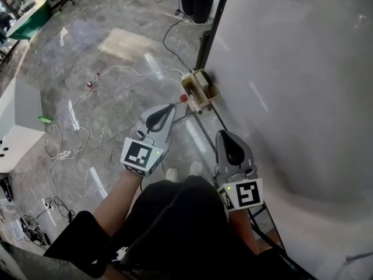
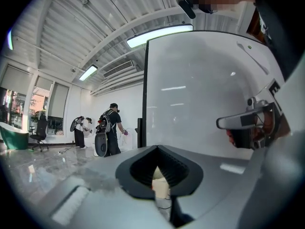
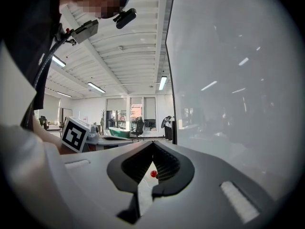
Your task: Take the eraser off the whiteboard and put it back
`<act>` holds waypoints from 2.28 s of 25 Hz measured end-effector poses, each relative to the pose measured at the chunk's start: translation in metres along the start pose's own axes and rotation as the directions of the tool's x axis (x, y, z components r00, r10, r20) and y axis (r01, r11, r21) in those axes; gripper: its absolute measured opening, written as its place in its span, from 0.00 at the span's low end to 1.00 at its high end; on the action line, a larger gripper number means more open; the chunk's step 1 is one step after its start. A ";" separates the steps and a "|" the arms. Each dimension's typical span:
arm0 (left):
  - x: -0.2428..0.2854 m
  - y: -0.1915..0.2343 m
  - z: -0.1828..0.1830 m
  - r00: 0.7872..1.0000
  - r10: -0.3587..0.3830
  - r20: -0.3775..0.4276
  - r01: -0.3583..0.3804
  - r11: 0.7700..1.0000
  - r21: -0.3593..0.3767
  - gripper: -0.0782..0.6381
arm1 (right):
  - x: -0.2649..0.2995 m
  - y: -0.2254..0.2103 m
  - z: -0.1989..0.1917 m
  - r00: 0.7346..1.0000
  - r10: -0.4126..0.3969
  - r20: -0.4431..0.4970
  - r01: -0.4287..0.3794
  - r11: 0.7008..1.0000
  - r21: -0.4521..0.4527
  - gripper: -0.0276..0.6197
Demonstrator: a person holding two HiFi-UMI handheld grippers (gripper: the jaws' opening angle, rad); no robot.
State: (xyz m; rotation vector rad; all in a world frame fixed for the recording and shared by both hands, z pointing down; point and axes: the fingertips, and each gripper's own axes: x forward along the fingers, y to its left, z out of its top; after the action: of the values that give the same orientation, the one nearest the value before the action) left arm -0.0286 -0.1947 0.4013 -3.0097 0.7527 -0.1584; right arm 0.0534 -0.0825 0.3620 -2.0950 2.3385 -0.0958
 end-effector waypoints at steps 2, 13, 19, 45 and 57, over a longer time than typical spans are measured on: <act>0.010 -0.004 0.002 1.000 -0.010 0.004 0.010 1.000 0.001 0.12 | 0.003 -0.005 0.004 1.000 0.005 0.008 -0.005 1.000 -0.004 0.06; 0.063 -0.011 -0.004 0.999 -0.047 -0.010 0.047 0.999 0.026 0.12 | 0.011 -0.027 0.009 1.000 0.007 0.003 -0.007 1.000 -0.011 0.06; 0.086 -0.007 -0.014 0.997 -0.073 -0.031 0.074 0.997 0.031 0.16 | 0.013 -0.036 0.001 1.000 -0.006 -0.020 0.006 1.000 -0.004 0.06; 0.148 0.005 -0.053 0.976 -0.168 -0.136 0.183 0.978 0.100 0.55 | 0.018 -0.045 -0.018 0.996 -0.042 -0.080 0.042 0.999 -0.009 0.06; 0.167 0.000 -0.062 0.966 -0.208 -0.151 0.225 0.968 0.107 0.60 | 0.014 -0.056 -0.021 0.991 -0.082 -0.106 0.081 0.997 -0.013 0.06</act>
State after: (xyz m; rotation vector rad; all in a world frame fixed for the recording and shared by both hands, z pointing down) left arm 0.1111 -0.2743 0.4778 -2.9779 0.4005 -0.4087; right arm 0.1061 -0.1020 0.3856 -2.2431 2.3130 -0.2030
